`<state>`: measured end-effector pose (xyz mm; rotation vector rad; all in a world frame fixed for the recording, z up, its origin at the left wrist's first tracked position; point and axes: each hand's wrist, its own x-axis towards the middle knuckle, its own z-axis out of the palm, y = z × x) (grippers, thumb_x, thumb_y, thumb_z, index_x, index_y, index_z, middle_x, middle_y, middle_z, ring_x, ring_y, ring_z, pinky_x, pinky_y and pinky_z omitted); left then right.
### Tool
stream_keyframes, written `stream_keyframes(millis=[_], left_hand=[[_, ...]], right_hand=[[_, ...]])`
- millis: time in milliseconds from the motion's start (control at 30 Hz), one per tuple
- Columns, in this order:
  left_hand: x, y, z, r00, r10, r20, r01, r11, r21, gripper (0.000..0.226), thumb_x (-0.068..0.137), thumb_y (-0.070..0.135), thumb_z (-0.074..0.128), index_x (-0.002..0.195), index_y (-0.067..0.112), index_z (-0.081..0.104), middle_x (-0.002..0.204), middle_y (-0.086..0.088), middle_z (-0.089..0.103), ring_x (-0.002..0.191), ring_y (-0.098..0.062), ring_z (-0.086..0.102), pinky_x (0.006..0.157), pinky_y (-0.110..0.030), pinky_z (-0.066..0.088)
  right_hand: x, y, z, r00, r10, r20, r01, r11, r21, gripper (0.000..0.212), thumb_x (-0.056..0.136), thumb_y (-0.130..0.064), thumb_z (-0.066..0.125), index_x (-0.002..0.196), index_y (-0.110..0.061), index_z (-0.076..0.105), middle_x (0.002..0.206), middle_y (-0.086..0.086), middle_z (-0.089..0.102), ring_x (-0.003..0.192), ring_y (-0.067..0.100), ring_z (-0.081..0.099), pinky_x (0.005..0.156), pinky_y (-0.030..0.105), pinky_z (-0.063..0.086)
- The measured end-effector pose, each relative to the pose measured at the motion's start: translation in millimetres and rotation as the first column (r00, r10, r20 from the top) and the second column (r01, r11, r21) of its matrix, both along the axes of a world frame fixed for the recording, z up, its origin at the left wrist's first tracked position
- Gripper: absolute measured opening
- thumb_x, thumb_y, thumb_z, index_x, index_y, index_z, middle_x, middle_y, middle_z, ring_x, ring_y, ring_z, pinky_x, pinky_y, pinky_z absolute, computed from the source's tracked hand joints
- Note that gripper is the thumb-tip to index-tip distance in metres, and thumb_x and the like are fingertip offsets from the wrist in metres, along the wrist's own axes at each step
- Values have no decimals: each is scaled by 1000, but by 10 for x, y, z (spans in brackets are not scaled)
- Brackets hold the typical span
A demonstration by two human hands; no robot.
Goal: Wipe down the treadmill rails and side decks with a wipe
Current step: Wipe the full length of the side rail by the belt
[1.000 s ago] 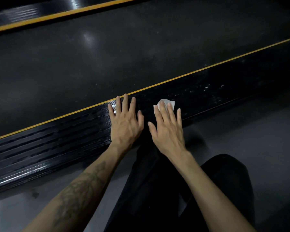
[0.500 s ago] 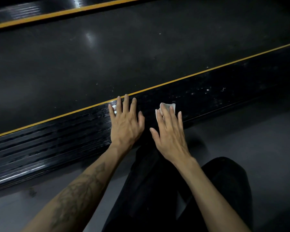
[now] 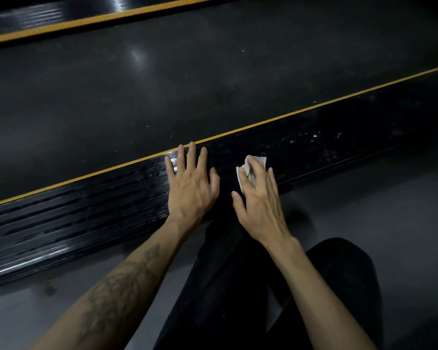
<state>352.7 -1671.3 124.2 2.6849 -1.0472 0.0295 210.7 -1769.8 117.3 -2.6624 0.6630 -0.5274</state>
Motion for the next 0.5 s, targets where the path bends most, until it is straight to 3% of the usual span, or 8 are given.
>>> stream_keyframes(millis=[200, 333, 500], left_hand=[[1, -7, 2, 1000, -2, 9, 2, 1000, 0, 63, 100, 44, 31, 155, 14, 40, 166, -13, 29, 157, -33, 16, 124, -63, 13], [1, -5, 6, 1000, -5, -10, 5, 1000, 1, 63, 101, 44, 30, 157, 15, 38, 168, -12, 26, 158, -32, 13, 125, -62, 10], [-4, -9, 4, 1000, 0, -3, 0, 1000, 5, 64, 101, 44, 29, 157, 15, 38, 168, -12, 26, 158, -32, 13, 125, -61, 10]], right_hand=[[-20, 4, -38, 997, 33, -75, -38, 997, -69, 61, 102, -32, 38, 156, -2, 38, 170, 6, 23, 157, 33, 18, 128, 53, 11], [-107, -64, -52, 992, 58, -115, -72, 991, -117, 60, 105, -33, 38, 159, -8, 34, 170, 9, 21, 158, 24, 16, 129, 52, 7], [-121, -48, 20, 989, 49, -140, -67, 990, -123, 59, 107, -41, 34, 155, -9, 42, 163, 8, 38, 156, 25, 25, 128, 53, 11]])
